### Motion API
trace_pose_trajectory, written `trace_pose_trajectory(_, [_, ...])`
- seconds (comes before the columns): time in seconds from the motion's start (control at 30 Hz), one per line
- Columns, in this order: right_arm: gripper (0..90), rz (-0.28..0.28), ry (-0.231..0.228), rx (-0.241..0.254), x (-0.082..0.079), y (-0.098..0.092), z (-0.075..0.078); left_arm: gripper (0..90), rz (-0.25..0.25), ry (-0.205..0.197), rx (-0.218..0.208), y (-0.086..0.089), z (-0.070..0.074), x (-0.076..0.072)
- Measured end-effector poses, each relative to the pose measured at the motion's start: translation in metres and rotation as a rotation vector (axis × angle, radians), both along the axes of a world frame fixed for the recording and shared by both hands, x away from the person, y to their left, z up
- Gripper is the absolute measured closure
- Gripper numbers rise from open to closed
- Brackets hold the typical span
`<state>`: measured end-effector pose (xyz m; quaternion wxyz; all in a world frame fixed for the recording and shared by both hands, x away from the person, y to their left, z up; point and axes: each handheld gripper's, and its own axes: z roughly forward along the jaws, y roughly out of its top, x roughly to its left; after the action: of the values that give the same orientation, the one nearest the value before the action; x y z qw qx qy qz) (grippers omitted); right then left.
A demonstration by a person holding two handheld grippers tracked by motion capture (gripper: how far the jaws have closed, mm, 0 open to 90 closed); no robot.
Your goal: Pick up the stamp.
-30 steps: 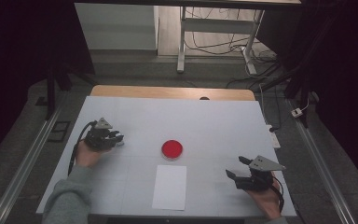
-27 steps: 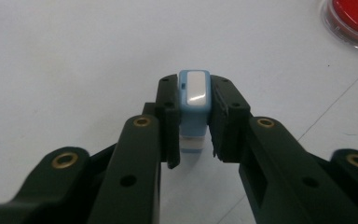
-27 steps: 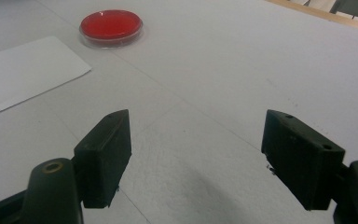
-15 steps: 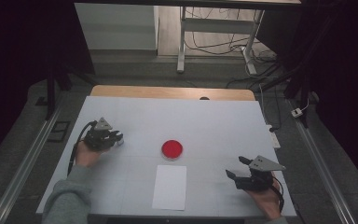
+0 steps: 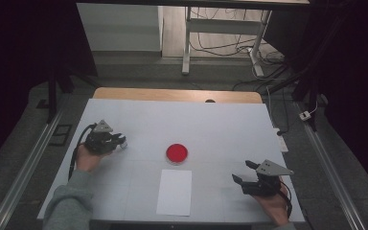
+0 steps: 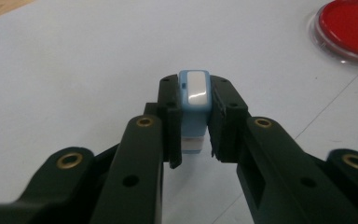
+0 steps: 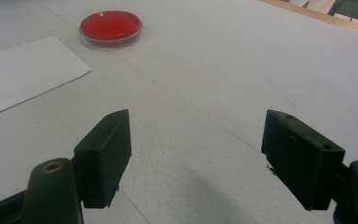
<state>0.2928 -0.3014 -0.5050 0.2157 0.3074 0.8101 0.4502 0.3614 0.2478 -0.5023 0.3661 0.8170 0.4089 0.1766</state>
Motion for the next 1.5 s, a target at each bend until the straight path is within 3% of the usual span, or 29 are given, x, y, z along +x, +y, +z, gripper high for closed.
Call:
trace_pose_trajectory(0.47, [24.0, 0.002, -0.002, -0.001, 0.000, 0.000, 0.000, 76.0, 0.000, -0.026, -0.067, 0.001, 0.009, -0.006])
trace_pose_trajectory(0.6, [24.0, 0.004, 0.000, -0.006, 0.000, 0.000, 0.000, 76.0, -0.010, -0.023, -0.136, 0.003, 0.013, -0.007])
trace_pose_trajectory(0.83, [24.0, 0.003, 0.002, -0.002, 0.000, 0.000, 0.000, 76.0, -0.017, -0.037, -0.175, 0.004, 0.020, -0.011])
trace_pose_trajectory(1.07, [24.0, 0.000, -0.002, -0.005, -0.001, 0.000, 0.001, 76.0, -0.031, -0.044, -0.204, 0.002, 0.027, -0.013])
trace_pose_trajectory(1.5, [24.0, 0.000, -0.005, -0.007, -0.001, 0.000, 0.001, 76.0, -0.068, -0.065, -0.221, -0.010, 0.039, -0.018])
